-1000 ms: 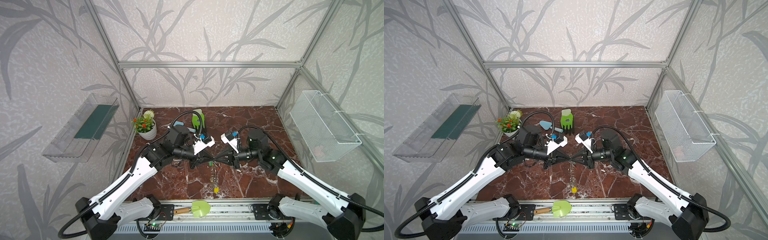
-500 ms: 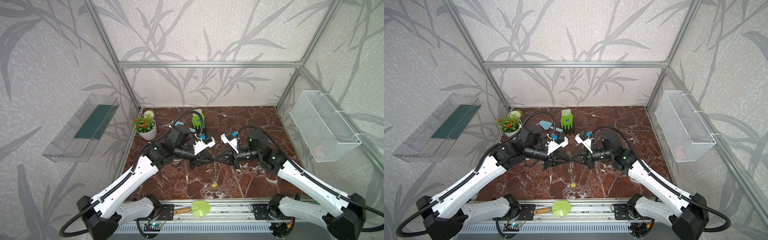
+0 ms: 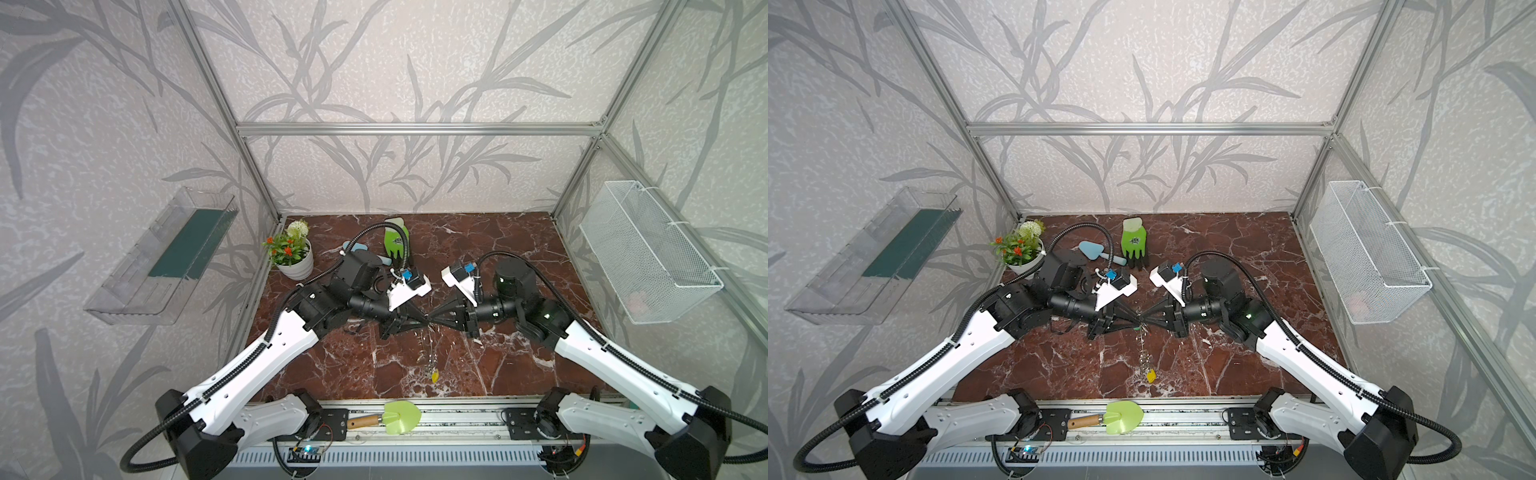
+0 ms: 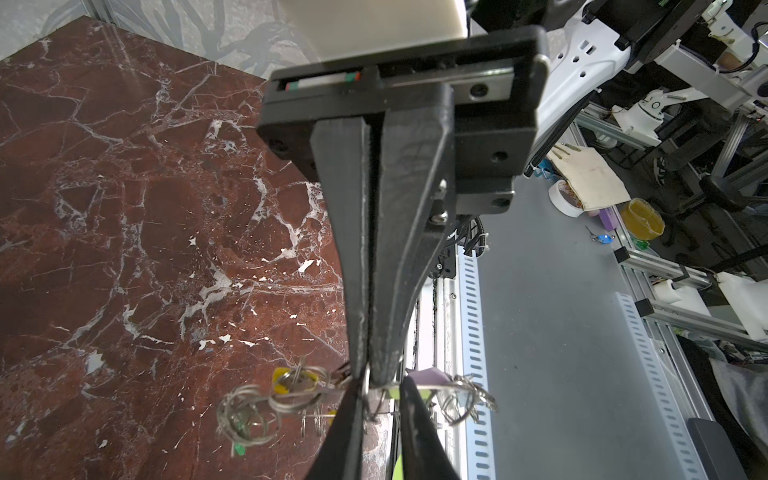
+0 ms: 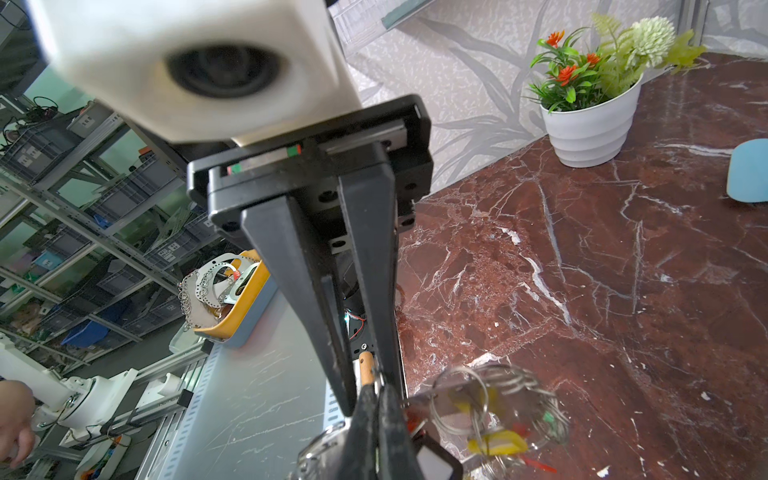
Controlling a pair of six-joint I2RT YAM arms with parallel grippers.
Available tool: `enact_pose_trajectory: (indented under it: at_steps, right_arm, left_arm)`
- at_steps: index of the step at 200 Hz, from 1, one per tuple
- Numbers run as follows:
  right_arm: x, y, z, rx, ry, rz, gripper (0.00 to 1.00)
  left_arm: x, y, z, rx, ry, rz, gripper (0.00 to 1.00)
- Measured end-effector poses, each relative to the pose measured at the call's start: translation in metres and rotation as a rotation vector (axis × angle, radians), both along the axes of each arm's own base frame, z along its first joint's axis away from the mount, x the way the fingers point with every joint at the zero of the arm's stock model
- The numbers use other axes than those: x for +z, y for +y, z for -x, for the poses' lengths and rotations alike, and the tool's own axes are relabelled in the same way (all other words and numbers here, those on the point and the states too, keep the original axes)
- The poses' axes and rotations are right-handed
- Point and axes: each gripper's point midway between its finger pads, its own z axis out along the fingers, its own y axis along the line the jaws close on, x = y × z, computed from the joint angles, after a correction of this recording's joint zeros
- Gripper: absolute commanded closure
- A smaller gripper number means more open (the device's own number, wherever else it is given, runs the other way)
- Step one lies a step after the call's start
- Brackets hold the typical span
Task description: Put the keys on the keyring
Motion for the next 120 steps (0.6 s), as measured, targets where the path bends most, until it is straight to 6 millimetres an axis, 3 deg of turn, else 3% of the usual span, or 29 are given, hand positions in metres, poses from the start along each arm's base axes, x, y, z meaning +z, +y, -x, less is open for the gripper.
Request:
enact_pose_trajectory:
  at_steps: [24,42,70,83,98,120]
  right_arm:
    - [0.000,0.000,0.000,0.002,0.000,0.000,1.00]
    - [0.001,0.000,0.001,0.005,-0.006,-0.004,1.00]
    - [0.002,-0.001,0.002,0.010,-0.015,-0.006,1.00]
    - [0.002,-0.001,0.002,0.006,-0.018,-0.006,0.84]
    - [0.004,-0.001,-0.002,-0.016,-0.022,-0.008,0.73]
    - [0.008,-0.006,-0.012,-0.075,-0.027,-0.013,0.68]
  left_arm:
    - [-0.002,-0.001,0.000,-0.002,0.010,-0.003,0.91]
    - [-0.003,-0.001,0.000,0.001,0.025,-0.006,1.00]
    - [-0.002,-0.001,0.001,0.001,0.039,-0.002,1.00]
    - [-0.002,-0.002,0.001,0.009,0.048,0.006,1.00]
    - [-0.004,-0.003,0.000,0.020,0.046,0.030,1.00]
    - [-0.014,-0.003,0.001,0.043,0.061,0.058,1.00]
